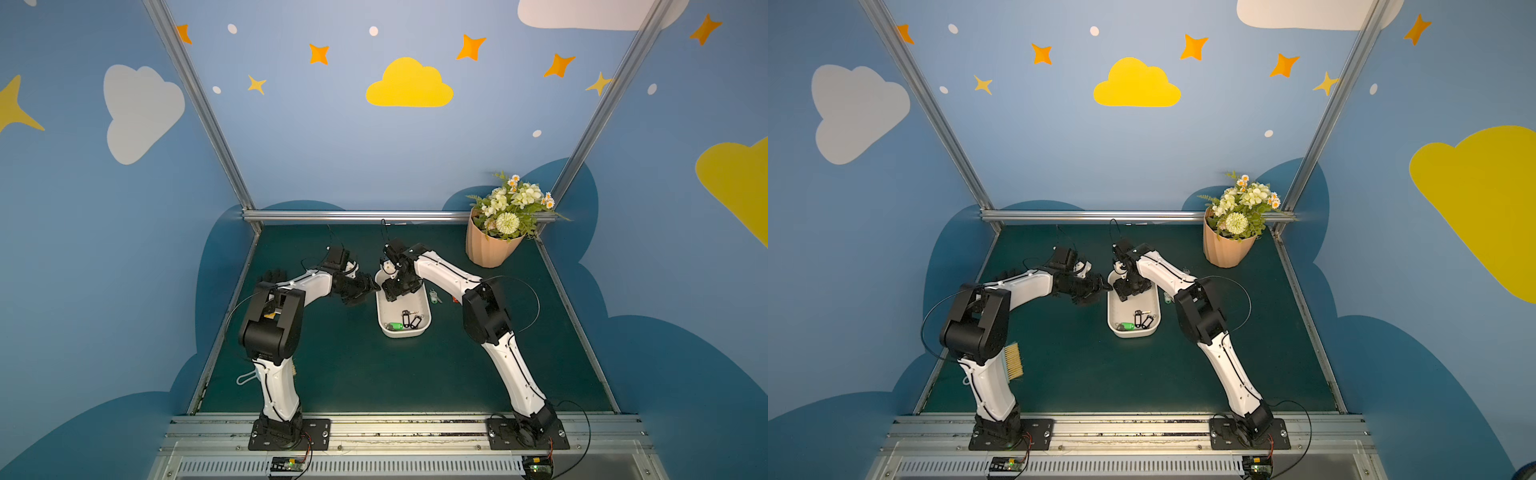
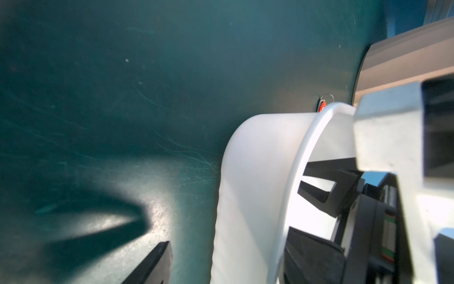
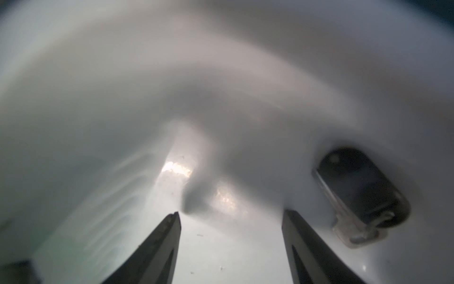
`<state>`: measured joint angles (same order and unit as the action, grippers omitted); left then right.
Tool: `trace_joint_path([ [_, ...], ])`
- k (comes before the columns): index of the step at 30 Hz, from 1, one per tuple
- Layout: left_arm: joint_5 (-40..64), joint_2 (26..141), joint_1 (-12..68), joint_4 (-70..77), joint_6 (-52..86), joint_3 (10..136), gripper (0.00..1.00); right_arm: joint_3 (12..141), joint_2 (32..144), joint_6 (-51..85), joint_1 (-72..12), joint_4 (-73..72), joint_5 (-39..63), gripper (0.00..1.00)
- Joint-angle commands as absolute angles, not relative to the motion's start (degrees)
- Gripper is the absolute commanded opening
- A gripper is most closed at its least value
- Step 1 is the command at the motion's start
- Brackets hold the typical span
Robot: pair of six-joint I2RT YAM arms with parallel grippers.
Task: Take the keys out of the storage box
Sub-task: Pick up the key from the storage box.
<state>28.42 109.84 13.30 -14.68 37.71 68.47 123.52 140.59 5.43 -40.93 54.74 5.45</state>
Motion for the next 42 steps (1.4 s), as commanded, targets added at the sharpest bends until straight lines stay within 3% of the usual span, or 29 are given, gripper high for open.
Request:
trace_joint_path([
  [1, 27.9, 110.2, 13.6, -16.1, 37.2, 69.4, 0.72, 122.6, 138.5, 5.7, -41.0, 57.6, 7.9, 0.69],
  [7, 27.6, 109.9, 13.4, -16.4, 36.8, 69.5, 0.72, 122.7, 133.9, 2.7, -41.1, 57.6, -2.5, 0.69],
  [17, 27.3, 110.3, 13.6, -16.7, 36.9, 70.0, 0.73, 124.7, 136.3, -1.8, -41.1, 58.9, -17.5, 0.44],
  [42, 27.0, 111.2, 13.5, -18.4, 36.2, 70.9, 0.73, 125.3, 143.2, -4.1, -41.2, 56.0, -20.5, 0.29],
])
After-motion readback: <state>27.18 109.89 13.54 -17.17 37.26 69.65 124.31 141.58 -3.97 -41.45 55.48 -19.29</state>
